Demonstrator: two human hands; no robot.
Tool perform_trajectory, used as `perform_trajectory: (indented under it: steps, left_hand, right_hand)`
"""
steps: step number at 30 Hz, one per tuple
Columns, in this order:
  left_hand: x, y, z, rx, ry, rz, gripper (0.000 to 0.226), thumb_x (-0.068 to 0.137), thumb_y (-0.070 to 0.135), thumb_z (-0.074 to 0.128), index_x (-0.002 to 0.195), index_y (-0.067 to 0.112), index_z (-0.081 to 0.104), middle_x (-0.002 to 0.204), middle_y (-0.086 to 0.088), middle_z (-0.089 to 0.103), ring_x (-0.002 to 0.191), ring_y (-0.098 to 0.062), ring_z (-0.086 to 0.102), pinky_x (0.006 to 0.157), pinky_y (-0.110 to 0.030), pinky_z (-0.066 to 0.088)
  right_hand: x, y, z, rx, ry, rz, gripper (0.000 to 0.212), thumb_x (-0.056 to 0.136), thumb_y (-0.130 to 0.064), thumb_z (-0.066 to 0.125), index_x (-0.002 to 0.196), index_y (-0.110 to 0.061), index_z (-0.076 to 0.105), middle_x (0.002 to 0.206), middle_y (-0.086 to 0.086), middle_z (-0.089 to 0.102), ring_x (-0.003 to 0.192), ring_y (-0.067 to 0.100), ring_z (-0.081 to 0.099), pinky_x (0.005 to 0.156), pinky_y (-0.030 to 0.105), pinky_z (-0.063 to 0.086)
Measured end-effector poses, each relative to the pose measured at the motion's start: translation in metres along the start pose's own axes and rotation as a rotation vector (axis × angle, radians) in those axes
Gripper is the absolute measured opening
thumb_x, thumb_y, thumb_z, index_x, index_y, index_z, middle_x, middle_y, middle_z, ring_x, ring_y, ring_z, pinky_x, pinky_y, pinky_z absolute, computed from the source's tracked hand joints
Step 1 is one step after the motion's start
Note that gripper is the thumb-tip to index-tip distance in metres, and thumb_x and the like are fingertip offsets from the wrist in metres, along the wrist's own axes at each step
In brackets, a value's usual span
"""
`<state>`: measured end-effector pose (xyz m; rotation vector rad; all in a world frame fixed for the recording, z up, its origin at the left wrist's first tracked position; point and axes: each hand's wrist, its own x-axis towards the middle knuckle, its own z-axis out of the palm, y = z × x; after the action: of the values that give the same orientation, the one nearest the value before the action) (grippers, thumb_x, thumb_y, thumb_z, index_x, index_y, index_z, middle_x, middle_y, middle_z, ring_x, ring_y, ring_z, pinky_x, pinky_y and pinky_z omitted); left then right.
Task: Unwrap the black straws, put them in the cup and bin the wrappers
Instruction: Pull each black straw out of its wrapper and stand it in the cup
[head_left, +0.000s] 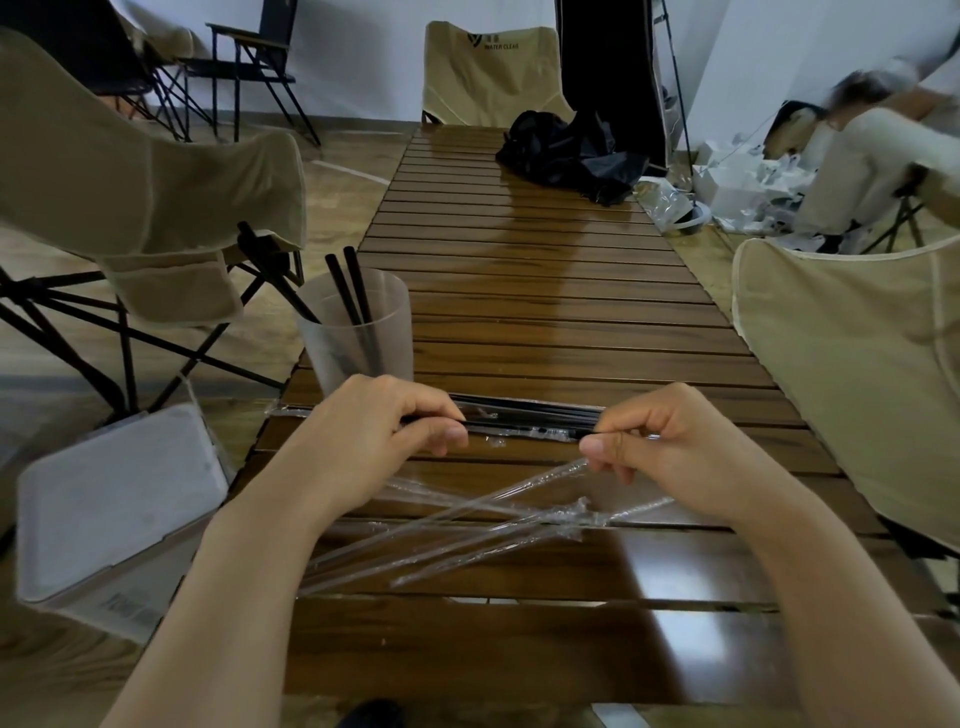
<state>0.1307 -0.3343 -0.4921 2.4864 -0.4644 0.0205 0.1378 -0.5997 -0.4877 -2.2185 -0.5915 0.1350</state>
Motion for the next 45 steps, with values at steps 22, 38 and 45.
perform_trajectory:
  steps: [22, 38, 45]
  left_hand:
    - [-0.011, -0.007, -0.019, -0.069, -0.150, -0.160, 0.018, 0.087, 0.042, 0.058, 0.078, 0.037, 0.073, 0.073, 0.019, 0.070, 0.078, 0.002, 0.065, 0.079, -0.021, 0.046]
    - [-0.024, -0.021, -0.033, -0.046, -0.178, -0.300, 0.009, 0.085, 0.041, 0.064, 0.087, 0.042, 0.073, 0.085, 0.025, 0.072, 0.086, 0.010, 0.064, 0.092, -0.029, 0.050]
    - [0.001, 0.047, 0.003, 0.027, -0.164, 0.036, 0.030, 0.088, 0.038, 0.063, 0.118, 0.039, 0.064, 0.117, 0.021, 0.065, 0.106, 0.009, 0.056, 0.092, -0.013, 0.041]
  right_hand:
    - [-0.014, 0.020, -0.021, 0.331, -0.123, 0.069, 0.032, 0.079, -0.023, 0.066, 0.060, 0.002, 0.068, 0.047, 0.009, 0.050, 0.050, 0.019, 0.046, 0.059, 0.017, 0.042]
    - [-0.013, 0.024, -0.018, 0.363, -0.137, 0.127, 0.031, 0.083, -0.024, 0.066, 0.060, -0.003, 0.069, 0.049, 0.008, 0.051, 0.051, 0.019, 0.045, 0.058, 0.019, 0.041]
    - [-0.002, 0.010, -0.004, 0.347, -0.171, 0.076, 0.029, 0.079, -0.027, 0.063, 0.052, -0.021, 0.067, 0.051, 0.009, 0.050, 0.051, 0.016, 0.044, 0.055, 0.021, 0.037]
